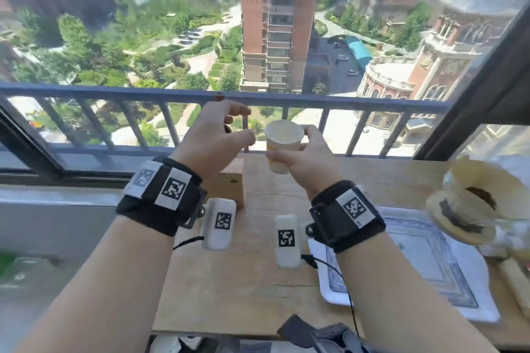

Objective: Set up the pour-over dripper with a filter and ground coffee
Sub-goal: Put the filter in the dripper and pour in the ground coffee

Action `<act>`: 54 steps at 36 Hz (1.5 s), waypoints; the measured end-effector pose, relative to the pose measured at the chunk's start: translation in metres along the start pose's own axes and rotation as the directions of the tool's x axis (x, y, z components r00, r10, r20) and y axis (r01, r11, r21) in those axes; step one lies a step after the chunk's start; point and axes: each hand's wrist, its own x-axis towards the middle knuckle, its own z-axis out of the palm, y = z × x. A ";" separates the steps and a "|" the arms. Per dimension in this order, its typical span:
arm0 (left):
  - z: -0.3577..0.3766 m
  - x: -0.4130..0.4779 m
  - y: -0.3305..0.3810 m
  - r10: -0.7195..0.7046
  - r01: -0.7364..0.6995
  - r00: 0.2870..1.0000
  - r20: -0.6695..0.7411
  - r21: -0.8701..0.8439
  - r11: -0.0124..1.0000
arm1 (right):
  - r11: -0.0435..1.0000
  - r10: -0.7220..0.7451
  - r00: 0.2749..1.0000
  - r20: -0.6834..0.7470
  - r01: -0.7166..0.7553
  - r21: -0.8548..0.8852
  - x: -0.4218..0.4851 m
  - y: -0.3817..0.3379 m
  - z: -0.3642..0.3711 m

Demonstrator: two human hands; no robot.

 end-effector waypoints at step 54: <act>0.033 0.002 0.033 0.076 -0.081 0.976 -0.203 -0.017 0.997 | 0.976 -0.185 0.983 -0.015 0.182 -0.117 -0.006 -0.080 -0.059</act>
